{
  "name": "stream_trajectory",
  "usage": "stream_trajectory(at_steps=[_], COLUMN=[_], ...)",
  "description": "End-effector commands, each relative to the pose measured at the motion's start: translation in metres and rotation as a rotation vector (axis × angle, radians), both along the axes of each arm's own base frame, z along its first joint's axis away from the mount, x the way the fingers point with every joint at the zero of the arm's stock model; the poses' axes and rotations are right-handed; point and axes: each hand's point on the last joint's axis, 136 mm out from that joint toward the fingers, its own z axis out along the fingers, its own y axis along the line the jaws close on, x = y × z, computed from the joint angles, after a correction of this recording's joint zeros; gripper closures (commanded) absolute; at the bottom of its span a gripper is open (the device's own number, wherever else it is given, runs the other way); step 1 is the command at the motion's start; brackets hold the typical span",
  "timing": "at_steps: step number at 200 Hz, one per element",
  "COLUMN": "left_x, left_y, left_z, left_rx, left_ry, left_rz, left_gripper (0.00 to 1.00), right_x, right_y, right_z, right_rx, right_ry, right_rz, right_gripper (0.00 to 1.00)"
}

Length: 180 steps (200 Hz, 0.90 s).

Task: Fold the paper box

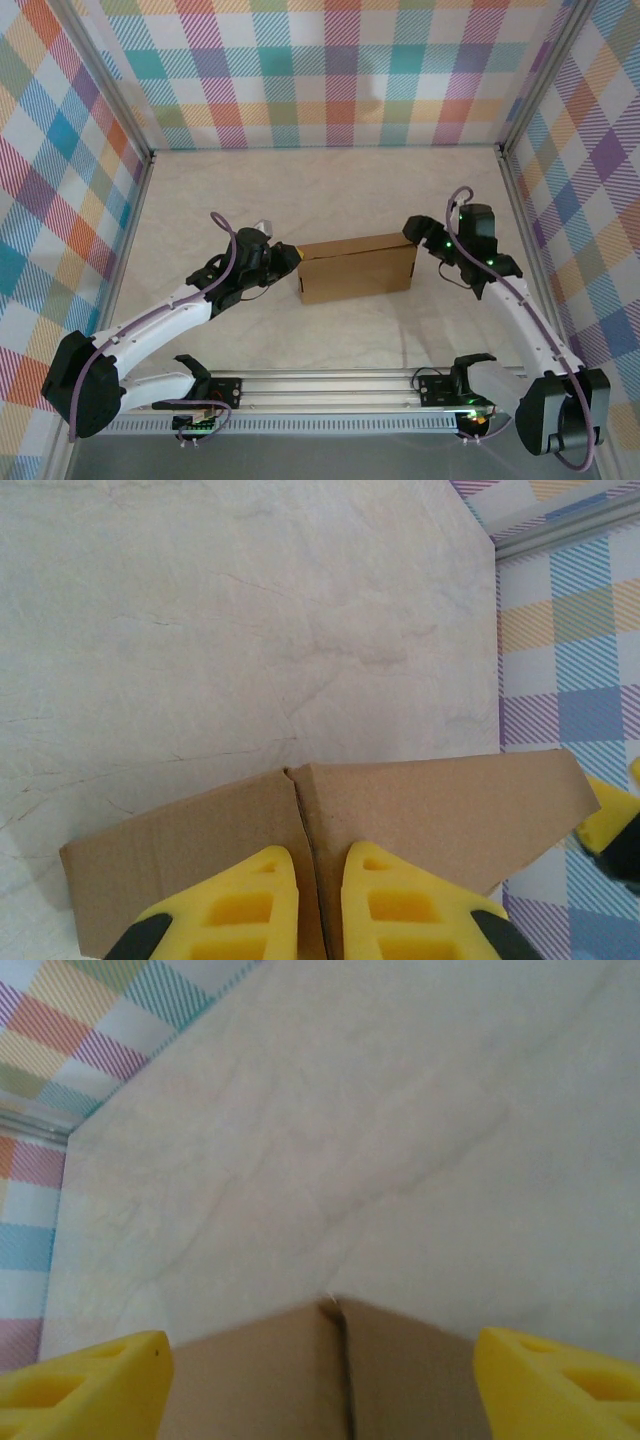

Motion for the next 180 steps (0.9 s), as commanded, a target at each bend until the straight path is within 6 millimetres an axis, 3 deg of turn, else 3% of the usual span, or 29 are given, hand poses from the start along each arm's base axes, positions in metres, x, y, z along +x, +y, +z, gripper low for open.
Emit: stream_trajectory(at_steps=[1, 15, 85, 113, 137, 180], left_x=[-0.113, -0.114, -0.116, -0.114, -0.114, -0.113], left_y=[0.082, 0.083, 0.085, 0.083, 0.083, 0.081], left_z=[-0.138, -0.139, -0.138, -0.138, -0.137, -0.137], left_rx=[0.465, 0.468, 0.467, 0.463, 0.465, 0.46], left_ry=[0.548, 0.55, 0.55, 0.545, 0.543, 0.537], left_rz=[-0.05, -0.05, -0.048, -0.049, -0.054, -0.059], left_gripper=[0.88, 0.88, 0.88, 0.88, 0.88, 0.87], right_x=[-0.022, -0.026, -0.04, -0.036, -0.031, -0.02], right_y=[0.015, 0.017, 0.01, 0.013, 0.015, 0.013], right_z=[-0.014, -0.022, -0.054, -0.044, -0.023, 0.009], right_rx=[0.155, 0.19, 0.214, 0.231, 0.247, 0.236], right_ry=[0.104, 0.126, 0.193, 0.16, 0.104, 0.03], right_rz=[0.045, 0.05, 0.002, 0.018, 0.029, 0.017], right_gripper=[0.27, 0.34, 1.0, 1.0, 0.47, 0.26])
